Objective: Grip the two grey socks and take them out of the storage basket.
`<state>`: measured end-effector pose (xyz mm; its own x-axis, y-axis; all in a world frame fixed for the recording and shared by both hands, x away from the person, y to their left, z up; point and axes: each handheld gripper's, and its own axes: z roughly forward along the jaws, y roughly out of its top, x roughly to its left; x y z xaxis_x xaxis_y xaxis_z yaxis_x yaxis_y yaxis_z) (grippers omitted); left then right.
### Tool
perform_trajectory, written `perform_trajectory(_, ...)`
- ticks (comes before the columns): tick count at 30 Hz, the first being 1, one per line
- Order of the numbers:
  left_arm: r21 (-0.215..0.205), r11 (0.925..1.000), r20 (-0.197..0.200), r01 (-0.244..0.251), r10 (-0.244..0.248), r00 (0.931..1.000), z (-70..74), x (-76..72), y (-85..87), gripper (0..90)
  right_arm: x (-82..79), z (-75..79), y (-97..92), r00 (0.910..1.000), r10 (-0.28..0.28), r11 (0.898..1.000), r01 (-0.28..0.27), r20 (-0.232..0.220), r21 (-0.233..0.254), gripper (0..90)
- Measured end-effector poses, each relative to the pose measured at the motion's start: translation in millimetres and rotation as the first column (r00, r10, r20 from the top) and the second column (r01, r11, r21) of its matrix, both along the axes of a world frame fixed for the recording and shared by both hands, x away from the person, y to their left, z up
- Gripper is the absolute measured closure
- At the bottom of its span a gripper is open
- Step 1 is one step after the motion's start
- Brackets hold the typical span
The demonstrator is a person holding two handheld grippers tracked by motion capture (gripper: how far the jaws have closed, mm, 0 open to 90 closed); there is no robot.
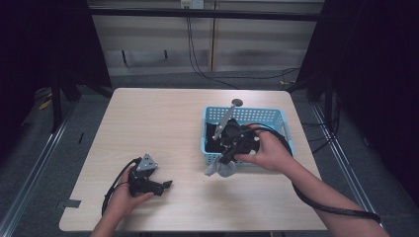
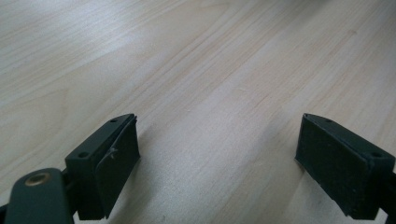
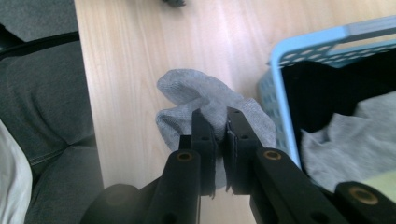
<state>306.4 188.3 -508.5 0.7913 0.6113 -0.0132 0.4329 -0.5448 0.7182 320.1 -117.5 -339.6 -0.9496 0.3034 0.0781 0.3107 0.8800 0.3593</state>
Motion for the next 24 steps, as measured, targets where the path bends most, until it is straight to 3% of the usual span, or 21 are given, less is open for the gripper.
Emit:
perform_trajectory(5, -0.001, 1.0000, -0.001, 0.001, -0.001, 1.0000, 0.0, 0.0, 0.0, 12.5, -0.9, -13.6, 4.8, 0.9996, 0.021, 1.000, -0.021, -0.020, -0.002, 78.2)
perform_trajectory(6, -0.001, 1.0000, -0.001, 0.000, 0.000, 1.0000, -0.1, 0.0, 0.0, 12.6, -1.5, -17.6, 6.0, 0.9995, 0.011, 1.000, -0.011, -0.029, 0.000, 67.4)
perform_trajectory(11, 0.000, 1.0000, 0.000, 0.000, 0.000, 1.0000, 0.0, 0.0, 0.0, 12.5, -0.2, -15.5, 2.9, 0.9995, 0.006, 1.000, -0.005, -0.030, 0.017, 59.8)
perform_trajectory(18, -0.002, 1.0000, -0.002, 0.000, 0.000, 1.0000, -0.1, -0.1, -0.1, 12.6, 10.7, -9.1, -12.8, 0.9976, -0.068, 0.997, 0.068, -0.014, 0.029, 56.7)
perform_trajectory(24, -0.002, 1.0000, -0.002, 0.001, -0.001, 1.0000, -0.1, -0.1, -0.1, 12.5, 34.8, -13.5, -34.0, 0.9848, -0.174, 0.985, 0.174, 0.002, 0.004, 52.0)
